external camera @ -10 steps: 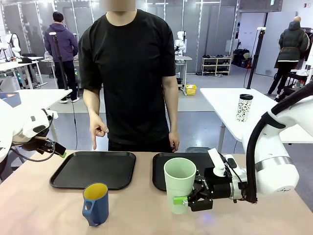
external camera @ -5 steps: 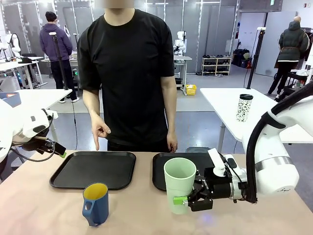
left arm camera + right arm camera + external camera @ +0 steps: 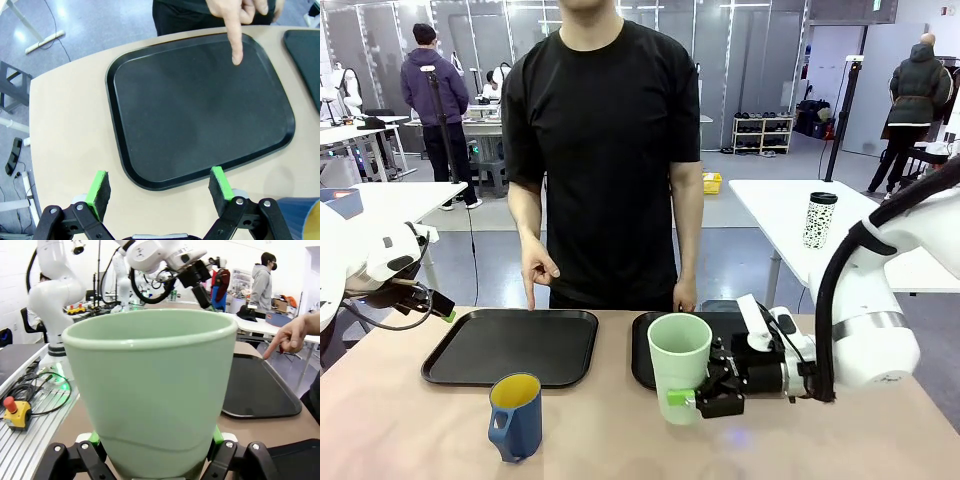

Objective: Sort and store the cups by type.
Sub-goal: Place the picked Reusable plastic cup into the Flat Tray indicated by the person.

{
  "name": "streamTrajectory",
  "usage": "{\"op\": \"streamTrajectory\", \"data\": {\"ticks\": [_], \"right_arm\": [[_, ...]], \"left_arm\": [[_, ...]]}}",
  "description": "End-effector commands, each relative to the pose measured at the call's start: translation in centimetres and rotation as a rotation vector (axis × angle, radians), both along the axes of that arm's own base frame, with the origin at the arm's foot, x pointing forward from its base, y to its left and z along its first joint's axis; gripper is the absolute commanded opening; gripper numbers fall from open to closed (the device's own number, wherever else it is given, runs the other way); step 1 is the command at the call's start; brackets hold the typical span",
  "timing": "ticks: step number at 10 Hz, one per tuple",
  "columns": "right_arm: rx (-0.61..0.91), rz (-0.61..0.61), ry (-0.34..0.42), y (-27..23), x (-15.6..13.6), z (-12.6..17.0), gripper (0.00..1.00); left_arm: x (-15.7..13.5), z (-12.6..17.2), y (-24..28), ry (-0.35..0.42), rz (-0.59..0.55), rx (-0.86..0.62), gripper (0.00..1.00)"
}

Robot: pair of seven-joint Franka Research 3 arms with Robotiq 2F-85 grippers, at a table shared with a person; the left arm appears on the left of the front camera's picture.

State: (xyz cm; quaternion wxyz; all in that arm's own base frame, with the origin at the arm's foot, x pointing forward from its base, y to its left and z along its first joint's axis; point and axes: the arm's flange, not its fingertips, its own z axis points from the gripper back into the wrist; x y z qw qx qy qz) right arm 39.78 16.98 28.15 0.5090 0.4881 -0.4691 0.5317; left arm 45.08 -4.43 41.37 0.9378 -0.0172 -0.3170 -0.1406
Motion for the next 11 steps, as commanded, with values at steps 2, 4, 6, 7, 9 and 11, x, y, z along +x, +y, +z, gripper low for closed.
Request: {"op": "streamTrajectory", "data": {"ticks": [2,4,6,7,9,11], "right_arm": [[-0.04,-0.029,0.016,3.9,3.9,0.9,0.85],[-0.05,-0.048,-0.004,6.9,7.2,1.4,0.85],[-0.044,-0.035,0.003,10.8,10.4,1.4,0.85],[-0.069,-0.05,-0.004,12.6,11.7,1.1,0.85],[-0.059,-0.073,-0.019,15.7,13.6,0.7,0.85],[-0.029,-0.091,-0.013,18.8,15.2,0.2,0.85]], "left_arm": [[0.1,0.1,0.0,-0.002,0.001,0.0,1.0],[0.1,0.1,0.0,-0.002,0.001,0.0,1.0],[0.1,0.1,0.0,-0.002,0.001,0.0,1.0],[0.1,0.1,0.0,-0.002,0.001,0.0,1.0],[0.1,0.1,0.0,-0.002,0.001,0.0,1.0],[0.1,0.1,0.0,-0.002,0.001,0.0,1.0]]}}
